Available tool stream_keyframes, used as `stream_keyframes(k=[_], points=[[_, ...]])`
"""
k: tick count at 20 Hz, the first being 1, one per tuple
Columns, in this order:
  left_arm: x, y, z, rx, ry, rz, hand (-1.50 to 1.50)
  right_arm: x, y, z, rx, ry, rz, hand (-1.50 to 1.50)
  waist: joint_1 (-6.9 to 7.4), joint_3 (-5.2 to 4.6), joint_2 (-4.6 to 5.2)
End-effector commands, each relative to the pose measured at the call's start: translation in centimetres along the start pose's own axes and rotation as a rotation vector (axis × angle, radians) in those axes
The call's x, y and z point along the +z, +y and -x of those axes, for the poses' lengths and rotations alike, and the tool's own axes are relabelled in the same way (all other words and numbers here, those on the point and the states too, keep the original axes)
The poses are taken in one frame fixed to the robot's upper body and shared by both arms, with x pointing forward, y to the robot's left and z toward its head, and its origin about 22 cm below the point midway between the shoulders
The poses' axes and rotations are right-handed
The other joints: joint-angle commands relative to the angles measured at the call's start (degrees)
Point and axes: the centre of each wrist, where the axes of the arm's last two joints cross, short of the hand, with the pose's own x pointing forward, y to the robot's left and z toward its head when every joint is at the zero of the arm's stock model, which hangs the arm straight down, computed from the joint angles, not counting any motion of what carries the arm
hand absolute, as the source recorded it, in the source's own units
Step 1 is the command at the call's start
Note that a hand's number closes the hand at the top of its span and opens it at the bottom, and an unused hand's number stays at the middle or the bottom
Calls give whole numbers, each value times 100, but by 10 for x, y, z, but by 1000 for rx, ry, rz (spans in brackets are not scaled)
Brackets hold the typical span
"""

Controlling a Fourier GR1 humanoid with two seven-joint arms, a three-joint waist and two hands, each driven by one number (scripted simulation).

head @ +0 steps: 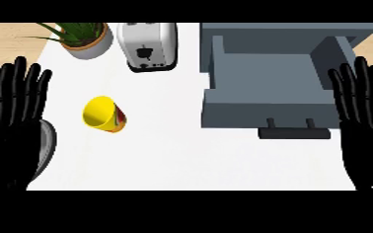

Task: Pick up the cup, place it into the drawer and close the drawer

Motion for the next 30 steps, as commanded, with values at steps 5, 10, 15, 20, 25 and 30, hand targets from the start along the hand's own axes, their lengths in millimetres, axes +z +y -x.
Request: stream_keyframes(k=[5,10,15,20,25,30], points=[[-18,42,9,164,-77,320,-150,-1,-2,4,7,-17,-6,-150,-50,-12,-135],[-14,70,51,373,176,254,-150,0,0,12,-14,148,-153,-150,-58,-7,-123],[-43,80,71,362,219,259,-150,-30,-3,24,-30,160,-156,-150,-45,-2,-130],[-28,82,119,308,299,234,-150,-25,-18,29,-11,143,-155,-150,-81,-2,-124],[-30,89,150,262,339,231,-150,-54,8,34,-7,134,-166,-150,-58,-4,-123],[-11,108,184,233,386,171,-150,-44,-4,22,8,111,-162,-150,-98,-6,-123]])
